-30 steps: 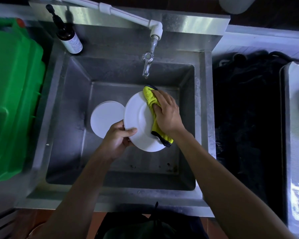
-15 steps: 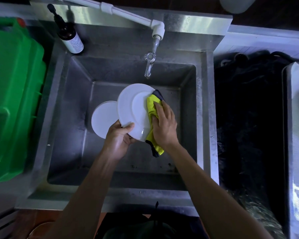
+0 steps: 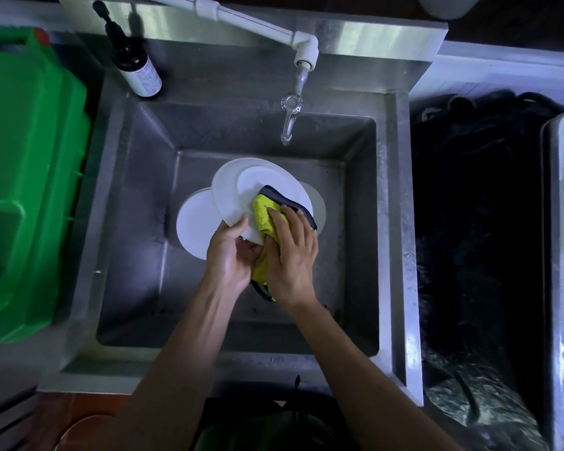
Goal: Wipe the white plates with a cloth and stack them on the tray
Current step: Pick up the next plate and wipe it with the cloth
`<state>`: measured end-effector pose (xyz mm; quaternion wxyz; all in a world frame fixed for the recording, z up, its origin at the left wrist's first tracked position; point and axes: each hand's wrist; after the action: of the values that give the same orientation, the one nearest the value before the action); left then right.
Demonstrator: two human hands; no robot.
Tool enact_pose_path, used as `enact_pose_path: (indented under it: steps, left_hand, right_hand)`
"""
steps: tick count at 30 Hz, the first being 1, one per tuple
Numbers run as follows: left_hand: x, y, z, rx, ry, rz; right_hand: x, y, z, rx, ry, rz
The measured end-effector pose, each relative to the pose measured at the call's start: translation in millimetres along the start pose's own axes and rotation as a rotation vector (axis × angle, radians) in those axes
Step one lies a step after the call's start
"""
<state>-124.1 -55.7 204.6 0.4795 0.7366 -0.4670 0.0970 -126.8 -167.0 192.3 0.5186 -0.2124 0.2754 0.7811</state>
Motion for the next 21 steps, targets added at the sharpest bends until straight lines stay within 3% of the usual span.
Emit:
enact_pose_path:
  steps: [8,14,21]
  left_hand:
    - [-5.0,-3.3,-9.8,-0.057,0.040,-0.006]
    - [-19.3,-5.2,-19.7,-0.033,0.041,0.058]
    - [-38.3,-6.0,-38.6,-0.084,-0.126,0.172]
  right_hand:
    - [7.9,10.3,-11.7,-0.031,0.041,0.019]
    - [-13.8,-6.1,-24.1,0.049,-0.047,0.027]
    - [-38.4,-27.6,-34.1,0.106,-0.087,0.084]
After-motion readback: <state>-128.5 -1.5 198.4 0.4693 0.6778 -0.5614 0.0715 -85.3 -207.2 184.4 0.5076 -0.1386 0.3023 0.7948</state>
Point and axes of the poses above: each hand's wrist, its own y-axis away from the middle knuckle, its own x-axis out of the palm, z = x × y, and after that the axes turned 10 degrees about z, right-handed
